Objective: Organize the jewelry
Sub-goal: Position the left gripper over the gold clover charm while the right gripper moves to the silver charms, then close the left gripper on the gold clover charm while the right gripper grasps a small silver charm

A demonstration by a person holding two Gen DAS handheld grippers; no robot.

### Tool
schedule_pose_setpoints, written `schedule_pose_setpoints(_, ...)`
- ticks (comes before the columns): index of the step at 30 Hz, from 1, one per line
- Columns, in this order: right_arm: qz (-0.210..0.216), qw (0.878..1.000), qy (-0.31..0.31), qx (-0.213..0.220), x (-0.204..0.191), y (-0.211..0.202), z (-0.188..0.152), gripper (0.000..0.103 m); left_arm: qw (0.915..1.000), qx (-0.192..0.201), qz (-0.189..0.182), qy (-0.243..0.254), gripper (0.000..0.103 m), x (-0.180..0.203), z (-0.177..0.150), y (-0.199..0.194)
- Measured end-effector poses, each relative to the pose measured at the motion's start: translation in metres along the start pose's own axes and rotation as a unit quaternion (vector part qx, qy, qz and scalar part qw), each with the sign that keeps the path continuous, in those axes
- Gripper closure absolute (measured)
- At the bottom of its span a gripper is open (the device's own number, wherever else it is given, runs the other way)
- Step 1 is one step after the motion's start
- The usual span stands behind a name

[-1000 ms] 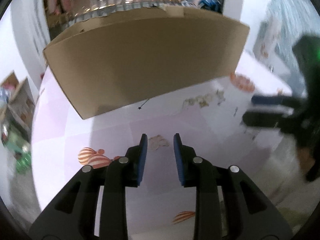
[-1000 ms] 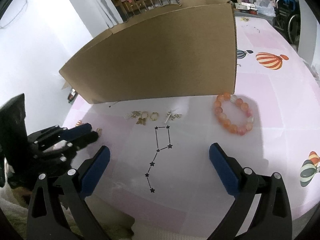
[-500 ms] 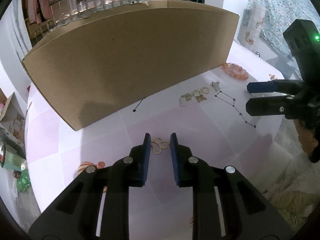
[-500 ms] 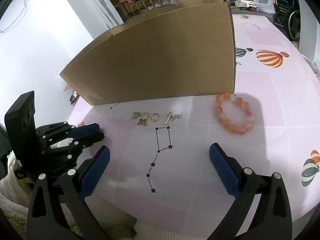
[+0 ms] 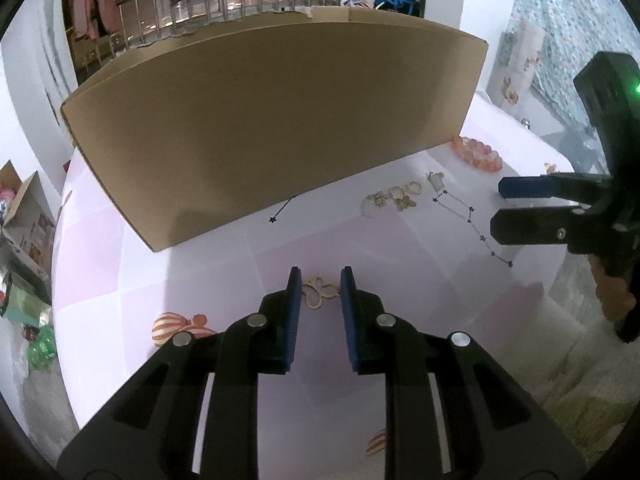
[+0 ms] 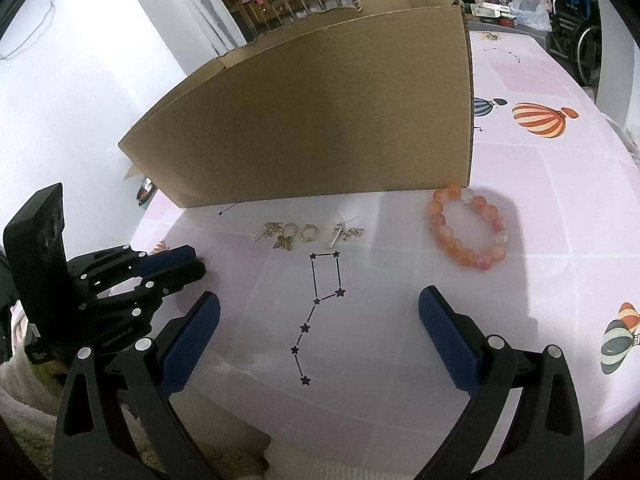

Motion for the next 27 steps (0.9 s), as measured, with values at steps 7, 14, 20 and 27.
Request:
schedule_pose_setpoints(7,-0.019,1.0,-0.019,-0.007,-0.005,0.002,0.0,0.006,0.9997,0.011,0.001,-0.02,0.085,-0.004,0.001,-0.006)
schedule_pose_setpoints(14,-0.03,0.997,-0.066,0.027,-0.015,-0.008,0.006,0.013,0.9981,0.029,0.01,-0.053,0.085,-0.012,0.008,-0.015)
schedule_pose_setpoints(20,-0.058,0.993,-0.099,0.036,-0.016,-0.007,0.013,0.038,0.9967,0.039,0.015,-0.069,0.085,-0.018,0.015,-0.018)
schedule_pose_setpoints(27,-0.066,0.991,-0.115,0.025,-0.012,-0.003,0.019,0.068,0.9965,0.036,0.015,-0.073,0.085,-0.021,0.016,-0.014)
Point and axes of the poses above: each gripper's, at about its wrist camera, not at the fingertips, and y roughly the way its jaws point, x to its right, z to its top, the point moved 3 cm from there along y, roughly the way its jaws point
